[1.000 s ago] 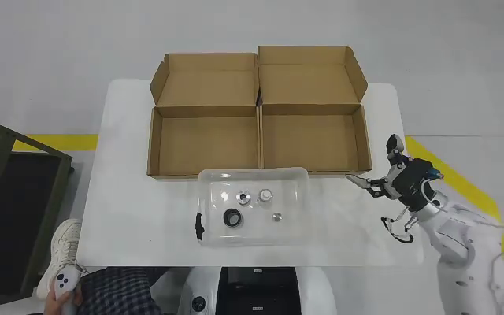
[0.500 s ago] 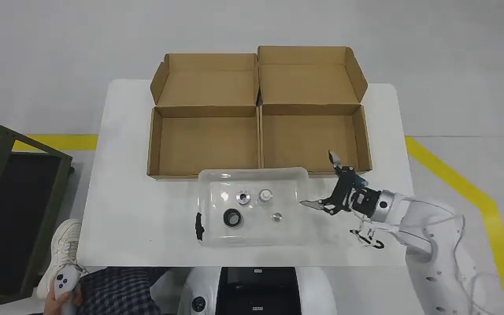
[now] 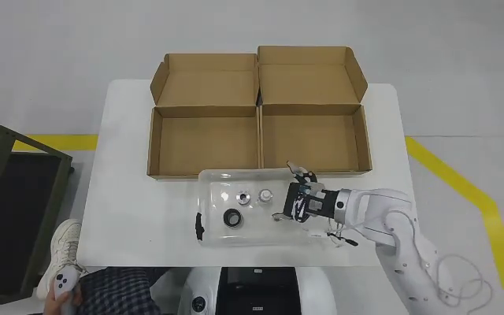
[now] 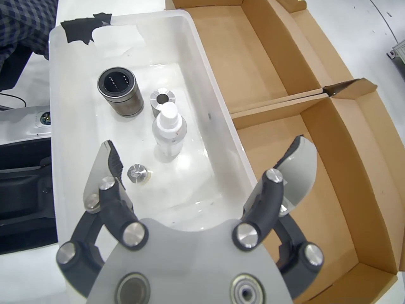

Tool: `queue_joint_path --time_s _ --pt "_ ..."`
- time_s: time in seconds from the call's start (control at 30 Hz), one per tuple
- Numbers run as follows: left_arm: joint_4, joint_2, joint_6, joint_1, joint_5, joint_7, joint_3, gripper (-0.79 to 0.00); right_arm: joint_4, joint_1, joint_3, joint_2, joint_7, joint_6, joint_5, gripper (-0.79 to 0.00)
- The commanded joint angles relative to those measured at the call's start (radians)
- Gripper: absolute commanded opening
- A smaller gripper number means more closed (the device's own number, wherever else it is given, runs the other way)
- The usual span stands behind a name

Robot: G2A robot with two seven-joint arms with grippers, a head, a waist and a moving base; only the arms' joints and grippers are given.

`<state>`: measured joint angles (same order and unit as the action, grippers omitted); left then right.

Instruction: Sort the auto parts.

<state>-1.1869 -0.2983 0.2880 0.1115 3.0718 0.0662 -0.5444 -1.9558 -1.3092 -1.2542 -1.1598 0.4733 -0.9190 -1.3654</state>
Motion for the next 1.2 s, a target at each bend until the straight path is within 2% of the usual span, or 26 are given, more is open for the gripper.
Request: queue_joint_path --time_s 0.0,0.23,0.5,0.6,0.7,0.97,1.03,1.13,1.17 --pt "0.0 0.0 0.0 0.0 0.0 0.0 0.0 0.0 0.005 0.009 0.024 -0.001 0.008 -0.001 -0.004 0.0" --pt "0.0 0.0 0.0 0.0 0.0 0.0 0.0 0.0 0.037 0.049 0.11 -0.004 0.037 0.006 -0.026 0.0" --pt "0.0 0.0 0.0 0.0 0.0 0.0 0.0 0.0 0.073 0.079 0.143 -0.004 0.05 0.025 -0.023 -0.012" --pt "0.0 0.0 0.0 0.0 0.0 0.0 0.0 0.0 0.084 0.089 0.153 -0.003 0.057 0.031 -0.018 -0.259" --pt "0.0 0.0 0.0 0.0 0.0 0.0 0.0 0.0 0.09 0.096 0.16 -0.003 0.062 0.034 -0.016 -0.406" --pt "0.0 0.0 0.0 0.0 0.0 0.0 0.0 0.0 0.113 0.111 0.175 0.0 0.061 0.05 -0.015 -0.499" --pt "0.0 0.0 0.0 0.0 0.0 0.0 0.0 0.0 0.118 0.115 0.178 0.0 0.062 0.053 -0.014 -0.563" --pt "0.0 0.0 0.0 0.0 0.0 0.0 0.0 0.0 0.121 0.121 0.184 0.002 0.062 0.054 -0.015 -0.785" --pt "0.0 0.0 0.0 0.0 0.0 0.0 0.0 0.0 0.121 0.122 0.185 0.002 0.06 0.053 -0.015 -0.785"
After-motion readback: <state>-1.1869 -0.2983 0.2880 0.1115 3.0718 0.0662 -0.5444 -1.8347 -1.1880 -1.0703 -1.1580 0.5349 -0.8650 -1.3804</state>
